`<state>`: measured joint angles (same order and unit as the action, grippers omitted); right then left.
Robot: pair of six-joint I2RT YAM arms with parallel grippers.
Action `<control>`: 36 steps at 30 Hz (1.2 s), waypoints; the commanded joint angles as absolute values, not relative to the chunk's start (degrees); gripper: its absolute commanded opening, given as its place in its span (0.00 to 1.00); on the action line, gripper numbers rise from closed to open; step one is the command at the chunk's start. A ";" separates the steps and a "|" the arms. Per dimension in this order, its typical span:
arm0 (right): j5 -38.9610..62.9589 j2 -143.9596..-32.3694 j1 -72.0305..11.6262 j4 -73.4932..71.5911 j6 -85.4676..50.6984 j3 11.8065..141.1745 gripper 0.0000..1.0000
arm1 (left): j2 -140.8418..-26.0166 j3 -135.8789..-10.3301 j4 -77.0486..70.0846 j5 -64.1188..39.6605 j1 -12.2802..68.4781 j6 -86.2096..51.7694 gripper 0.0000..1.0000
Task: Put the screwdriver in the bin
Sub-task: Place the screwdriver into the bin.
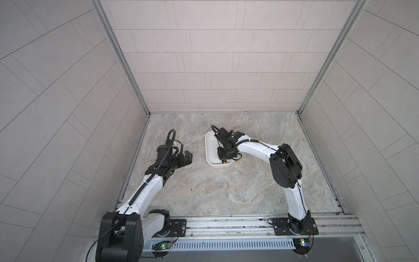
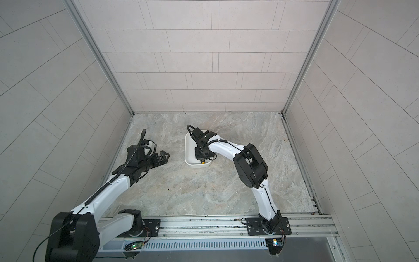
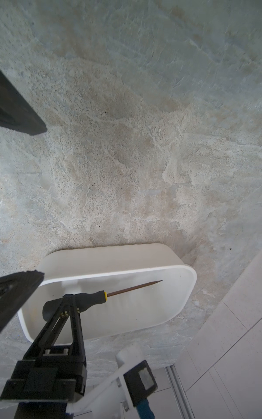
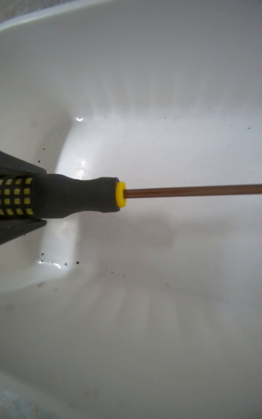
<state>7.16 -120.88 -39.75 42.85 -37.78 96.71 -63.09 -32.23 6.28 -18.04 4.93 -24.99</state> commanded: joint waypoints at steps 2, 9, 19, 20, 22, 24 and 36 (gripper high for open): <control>6.05 -122.31 -39.91 44.03 -38.50 98.79 0.01 | -63.54 -31.99 5.51 -17.50 5.19 -24.18 1.00; 6.08 -123.13 -39.92 44.49 -38.24 99.65 0.23 | -63.83 -32.25 5.63 -17.29 5.20 -23.99 1.00; 6.58 -124.27 -39.90 44.34 -38.06 99.85 0.27 | -63.75 -32.34 5.95 -17.08 5.25 -23.91 1.00; 6.52 -124.36 -39.92 44.21 -38.06 99.92 0.28 | -63.74 -32.31 5.90 -16.98 5.26 -23.91 1.00; 6.50 -124.38 -39.95 44.22 -37.98 99.90 0.29 | -63.52 -32.17 5.96 -16.82 5.29 -23.91 1.00; 6.67 -124.41 -39.91 44.13 -37.86 99.83 0.30 | -63.38 -32.06 5.91 -16.77 5.38 -23.91 1.00; 0.81 -113.24 -39.82 52.29 -18.73 102.88 0.37 | -62.41 -34.20 8.01 -10.93 5.33 -23.97 1.00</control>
<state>5.06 -120.81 -39.75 47.57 -28.56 100.84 -63.59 -32.36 6.96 -14.46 5.04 -24.58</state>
